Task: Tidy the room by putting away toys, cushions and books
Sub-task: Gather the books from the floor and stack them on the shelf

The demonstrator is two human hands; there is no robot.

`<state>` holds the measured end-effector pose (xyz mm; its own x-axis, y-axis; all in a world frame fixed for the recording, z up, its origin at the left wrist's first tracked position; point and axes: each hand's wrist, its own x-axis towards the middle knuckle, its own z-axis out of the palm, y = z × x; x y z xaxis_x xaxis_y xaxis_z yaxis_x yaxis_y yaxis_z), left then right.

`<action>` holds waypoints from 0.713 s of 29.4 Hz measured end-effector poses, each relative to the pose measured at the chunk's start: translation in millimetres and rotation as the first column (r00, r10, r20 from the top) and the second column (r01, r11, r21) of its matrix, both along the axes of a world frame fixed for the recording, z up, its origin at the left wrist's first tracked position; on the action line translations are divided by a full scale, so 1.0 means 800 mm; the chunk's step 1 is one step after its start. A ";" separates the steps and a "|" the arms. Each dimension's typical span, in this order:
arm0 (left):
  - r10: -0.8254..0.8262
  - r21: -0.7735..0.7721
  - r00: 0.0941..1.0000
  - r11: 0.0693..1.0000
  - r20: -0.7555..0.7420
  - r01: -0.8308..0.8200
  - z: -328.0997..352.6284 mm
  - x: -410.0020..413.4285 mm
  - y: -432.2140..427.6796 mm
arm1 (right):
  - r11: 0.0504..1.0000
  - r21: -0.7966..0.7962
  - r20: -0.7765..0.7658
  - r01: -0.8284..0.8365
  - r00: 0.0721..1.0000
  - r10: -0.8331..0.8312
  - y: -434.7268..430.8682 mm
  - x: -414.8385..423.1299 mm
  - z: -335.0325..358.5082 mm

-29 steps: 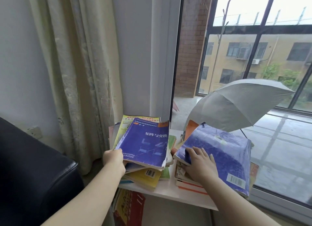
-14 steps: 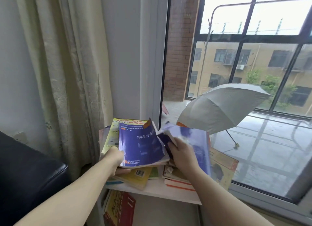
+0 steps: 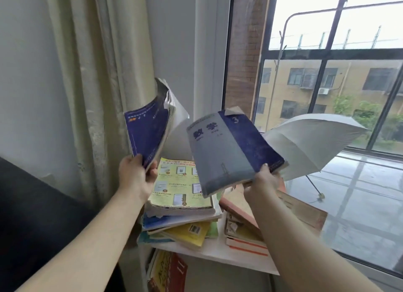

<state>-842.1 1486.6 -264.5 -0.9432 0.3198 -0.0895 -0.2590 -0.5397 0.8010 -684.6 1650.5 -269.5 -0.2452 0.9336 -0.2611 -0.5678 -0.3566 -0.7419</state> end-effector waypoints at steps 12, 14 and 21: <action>-0.353 -0.953 0.929 0.303 -0.112 0.000 -0.113 0.008 0.014 | 0.868 -0.177 0.479 -0.463 0.730 0.487 0.000 0.016 -0.079; -0.420 -0.981 0.889 0.145 -0.181 -0.131 -0.103 0.008 0.020 | 0.870 -0.130 0.544 -0.476 0.699 0.464 0.009 0.018 -0.074; -0.565 -0.982 0.809 0.013 -0.161 -0.187 -0.092 0.006 0.045 | 0.828 0.005 0.710 -0.561 0.585 0.392 0.019 0.005 -0.085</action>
